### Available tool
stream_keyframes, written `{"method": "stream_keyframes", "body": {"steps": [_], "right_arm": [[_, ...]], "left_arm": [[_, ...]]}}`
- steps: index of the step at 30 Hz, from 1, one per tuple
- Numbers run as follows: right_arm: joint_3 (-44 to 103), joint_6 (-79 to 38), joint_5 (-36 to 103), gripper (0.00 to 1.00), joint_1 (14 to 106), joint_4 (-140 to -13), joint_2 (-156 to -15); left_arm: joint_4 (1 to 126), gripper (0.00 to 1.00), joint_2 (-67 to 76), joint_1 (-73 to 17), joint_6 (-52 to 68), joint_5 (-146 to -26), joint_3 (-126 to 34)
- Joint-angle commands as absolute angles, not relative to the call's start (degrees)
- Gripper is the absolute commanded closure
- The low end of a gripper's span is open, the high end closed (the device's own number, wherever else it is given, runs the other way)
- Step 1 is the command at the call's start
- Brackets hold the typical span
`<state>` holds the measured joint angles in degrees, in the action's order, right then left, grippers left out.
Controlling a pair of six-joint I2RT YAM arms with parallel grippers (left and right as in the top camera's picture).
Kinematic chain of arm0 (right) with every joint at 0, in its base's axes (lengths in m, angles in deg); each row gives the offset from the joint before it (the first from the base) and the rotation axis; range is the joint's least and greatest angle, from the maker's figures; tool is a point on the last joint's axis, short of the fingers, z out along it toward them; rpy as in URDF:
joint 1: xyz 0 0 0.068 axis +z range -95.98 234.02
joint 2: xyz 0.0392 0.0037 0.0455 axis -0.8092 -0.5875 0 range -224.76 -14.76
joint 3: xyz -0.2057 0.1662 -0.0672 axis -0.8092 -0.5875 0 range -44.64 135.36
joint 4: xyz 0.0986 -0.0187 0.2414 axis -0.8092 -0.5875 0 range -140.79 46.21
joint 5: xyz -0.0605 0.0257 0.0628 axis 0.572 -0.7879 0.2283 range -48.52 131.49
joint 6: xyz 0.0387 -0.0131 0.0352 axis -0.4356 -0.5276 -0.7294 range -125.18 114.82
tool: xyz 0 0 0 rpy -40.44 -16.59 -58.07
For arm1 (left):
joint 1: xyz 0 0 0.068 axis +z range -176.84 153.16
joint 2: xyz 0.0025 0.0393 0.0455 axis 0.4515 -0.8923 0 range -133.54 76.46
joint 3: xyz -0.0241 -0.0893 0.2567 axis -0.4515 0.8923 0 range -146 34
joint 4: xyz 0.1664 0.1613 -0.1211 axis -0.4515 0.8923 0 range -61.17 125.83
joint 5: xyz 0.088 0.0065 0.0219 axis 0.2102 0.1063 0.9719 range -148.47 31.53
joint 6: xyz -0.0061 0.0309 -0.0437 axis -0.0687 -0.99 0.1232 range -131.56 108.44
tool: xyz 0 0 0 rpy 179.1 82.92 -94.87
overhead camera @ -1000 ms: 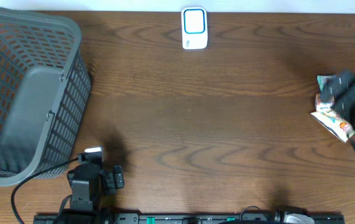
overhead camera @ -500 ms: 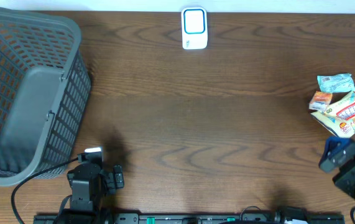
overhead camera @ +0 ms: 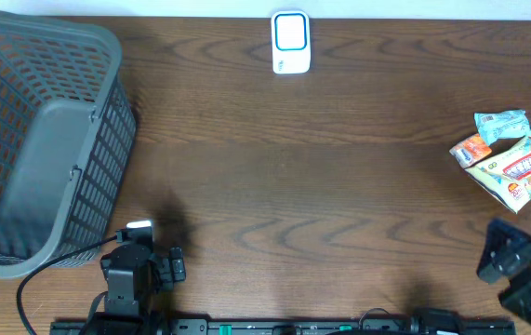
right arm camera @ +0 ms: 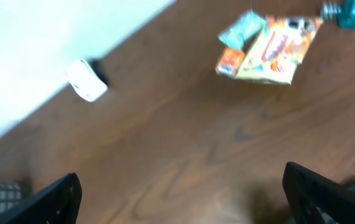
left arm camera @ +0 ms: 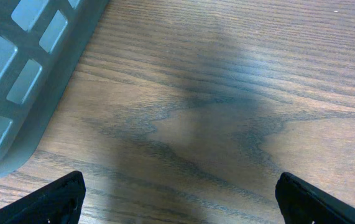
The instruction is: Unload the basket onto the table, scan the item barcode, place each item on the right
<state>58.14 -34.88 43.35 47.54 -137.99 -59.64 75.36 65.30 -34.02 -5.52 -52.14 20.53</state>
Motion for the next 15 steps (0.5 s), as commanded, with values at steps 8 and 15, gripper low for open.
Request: {"method": "stream_keyframes", "body": {"steps": [8,15], "right_arm": [[44.46,-20.67,36.34,0.01,49.57,-117.94,-40.1],[24.39,-14.18,28.86,0.01,55.28,-90.56,-29.63]], "left_arm": [[76.36,0.02,65.3,-33.93,-5.23,-51.84,20.83],[76.36,0.02,65.3,-33.93,-5.25,-51.84,20.83]]}}
